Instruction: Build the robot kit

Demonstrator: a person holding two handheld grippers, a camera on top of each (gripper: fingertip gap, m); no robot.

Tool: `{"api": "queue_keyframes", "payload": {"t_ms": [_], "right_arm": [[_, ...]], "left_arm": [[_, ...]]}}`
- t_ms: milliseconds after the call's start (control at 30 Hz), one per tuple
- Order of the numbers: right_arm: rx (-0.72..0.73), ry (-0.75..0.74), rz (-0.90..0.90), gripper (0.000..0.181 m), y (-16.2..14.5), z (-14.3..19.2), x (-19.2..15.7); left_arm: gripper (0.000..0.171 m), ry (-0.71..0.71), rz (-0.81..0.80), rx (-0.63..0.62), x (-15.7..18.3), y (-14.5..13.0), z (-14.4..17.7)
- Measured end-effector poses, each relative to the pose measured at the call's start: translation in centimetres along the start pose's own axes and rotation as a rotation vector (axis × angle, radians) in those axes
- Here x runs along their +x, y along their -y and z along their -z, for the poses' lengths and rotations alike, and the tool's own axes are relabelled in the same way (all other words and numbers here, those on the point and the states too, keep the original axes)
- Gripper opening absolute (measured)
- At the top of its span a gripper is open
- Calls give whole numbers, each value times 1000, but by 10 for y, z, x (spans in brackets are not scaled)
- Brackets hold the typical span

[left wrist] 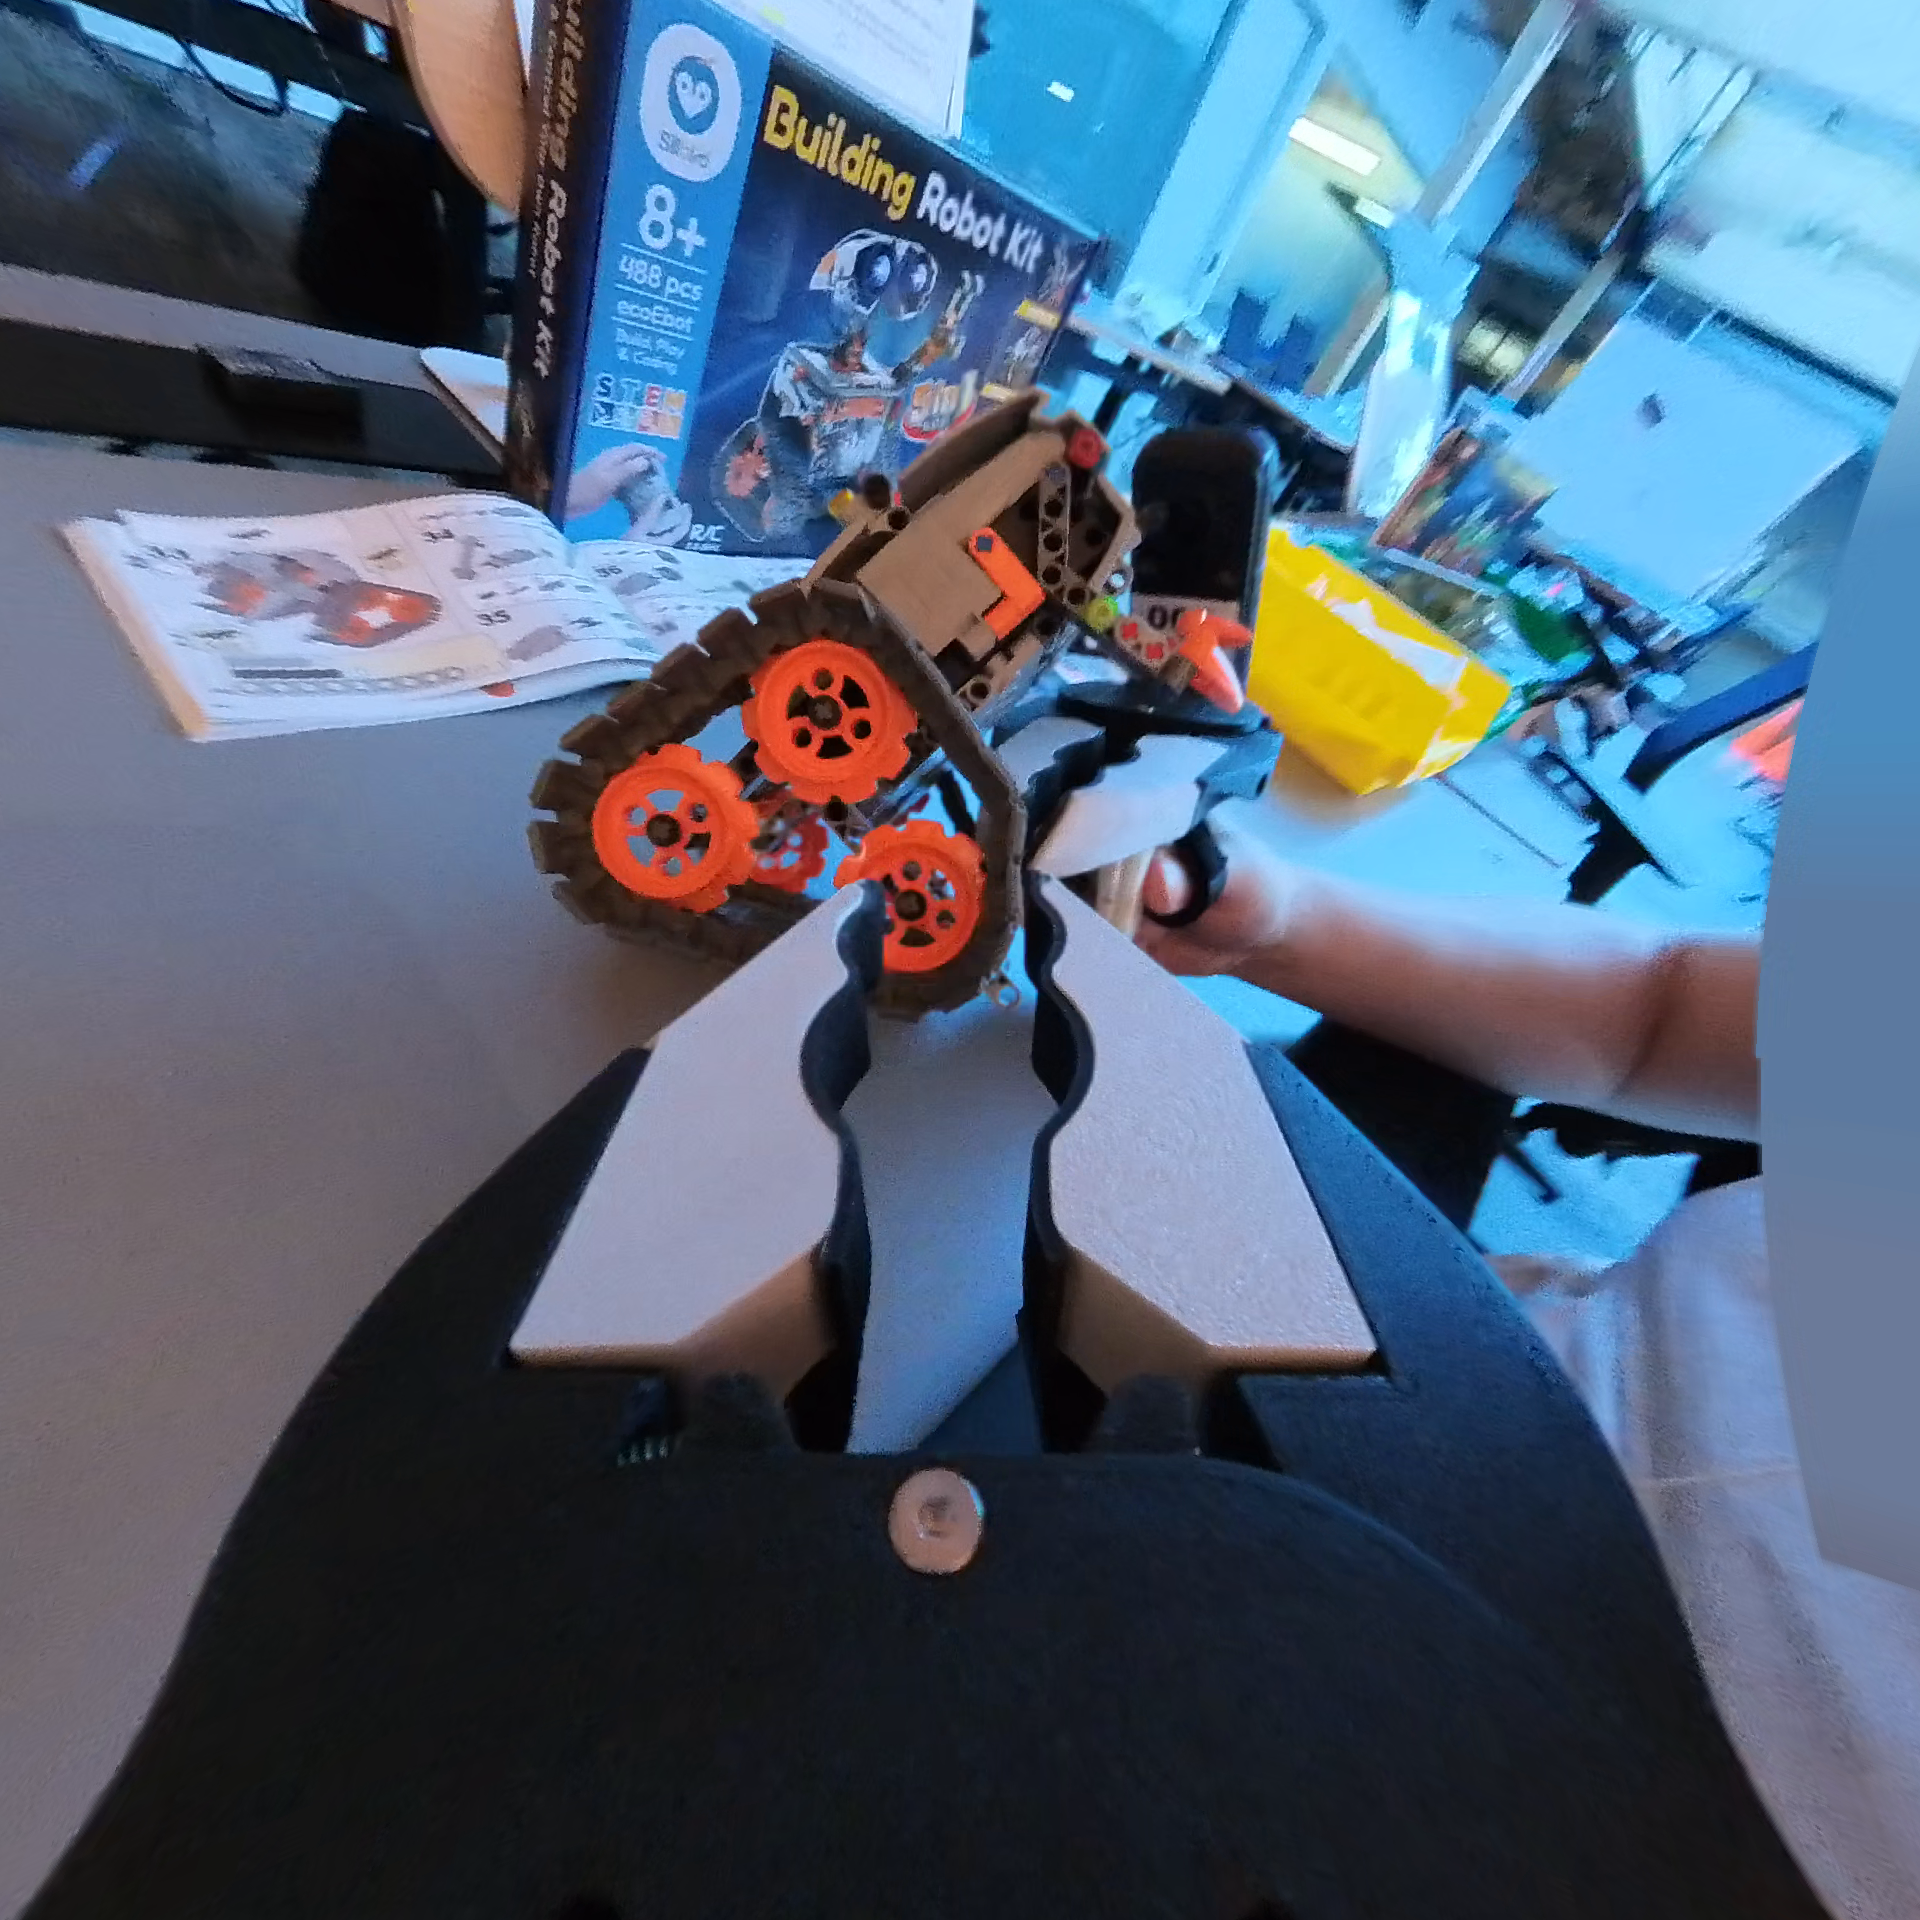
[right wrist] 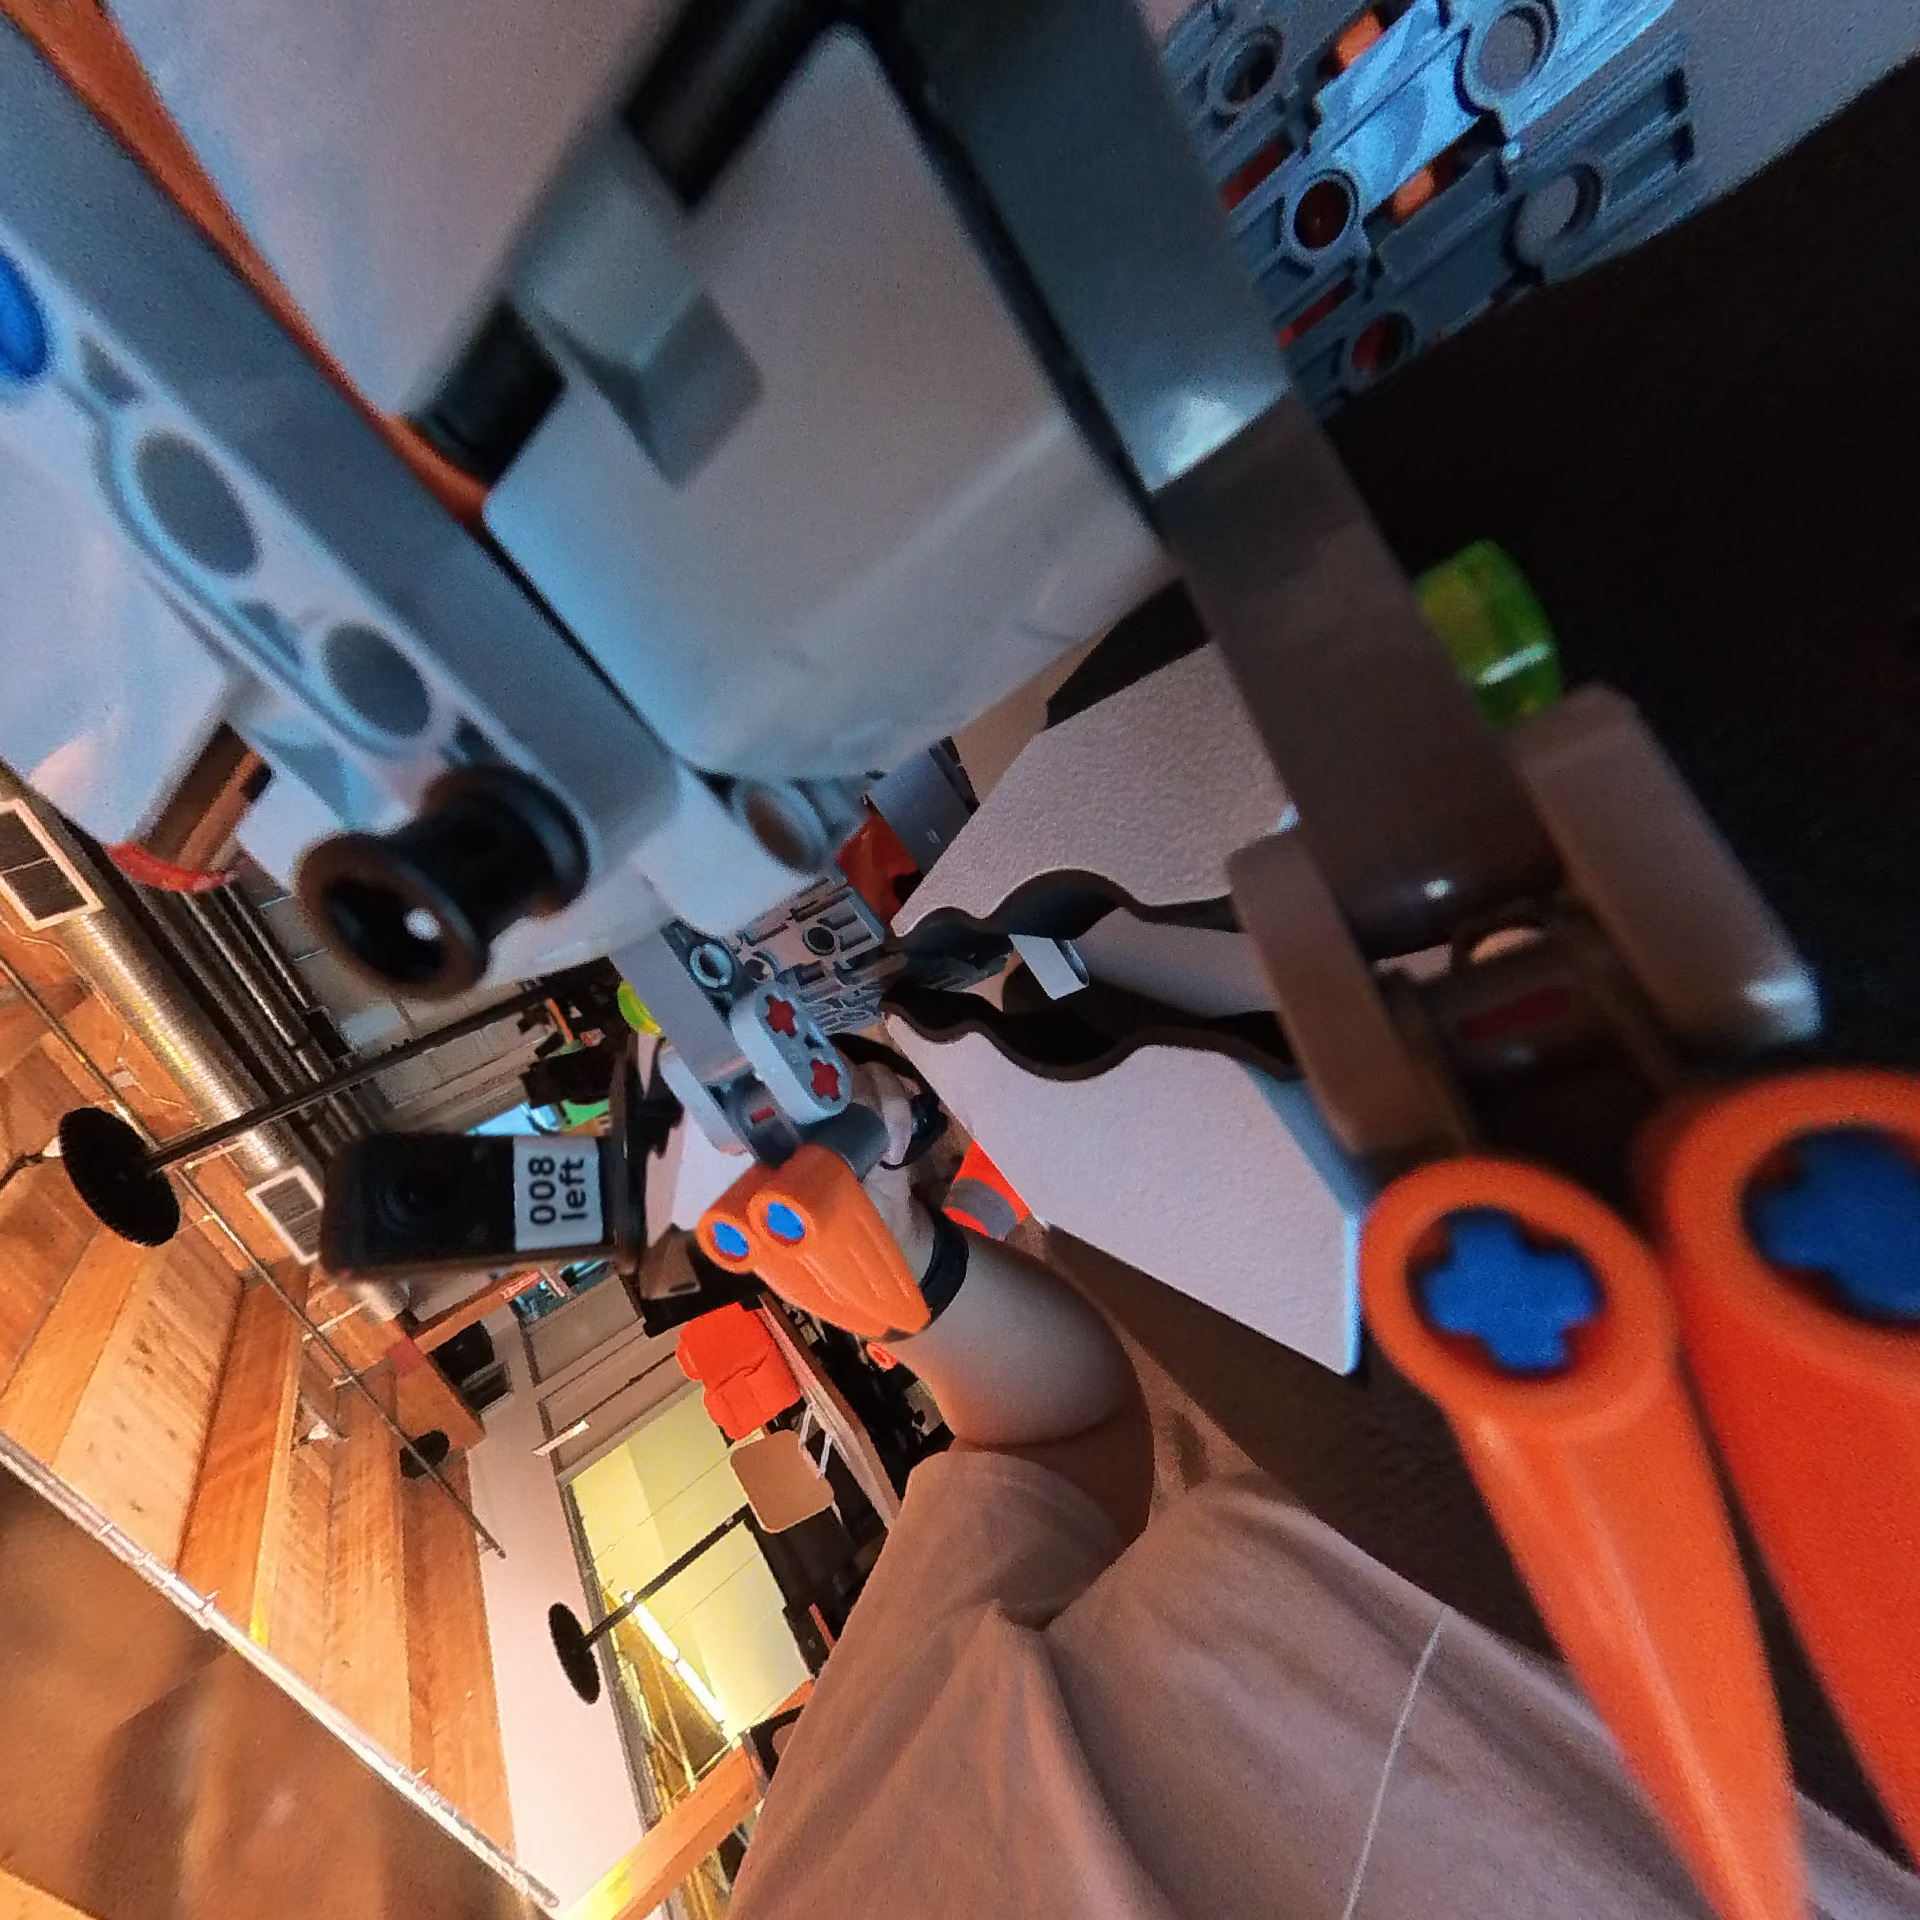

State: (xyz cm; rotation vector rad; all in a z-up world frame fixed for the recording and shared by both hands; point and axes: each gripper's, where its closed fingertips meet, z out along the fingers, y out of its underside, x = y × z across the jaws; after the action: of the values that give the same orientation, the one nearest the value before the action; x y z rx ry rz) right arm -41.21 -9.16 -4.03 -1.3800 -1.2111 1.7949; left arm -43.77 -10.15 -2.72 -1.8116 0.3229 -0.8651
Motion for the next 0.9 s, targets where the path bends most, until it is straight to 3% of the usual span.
{"api": "queue_keyframes", "payload": {"t_ms": [200, 300, 533, 700, 800, 900], "right_arm": [[-25, -16, 30, 6, -2, -1, 1], [-27, -25, 54, 6, -2, 0, 1], [-15, -29, 46, 6, 0, 1, 3], [-14, -43, 55, 6, 0, 2, 5], [-27, -45, 74, 6, -2, 1, 5], [-48, -57, 99, 6, -6, 0, 5]], "left_arm": [[26, 72, -167, -65, 8, -1, -17], [3, 64, -240, -141, 11, -12, -25], [10, 63, -218, -135, 11, -8, -31], [7, 110, -291, -144, 9, -7, -34], [23, 109, -332, -144, 12, -8, -37], [12, 130, -410, -167, 9, -13, -39]]}}
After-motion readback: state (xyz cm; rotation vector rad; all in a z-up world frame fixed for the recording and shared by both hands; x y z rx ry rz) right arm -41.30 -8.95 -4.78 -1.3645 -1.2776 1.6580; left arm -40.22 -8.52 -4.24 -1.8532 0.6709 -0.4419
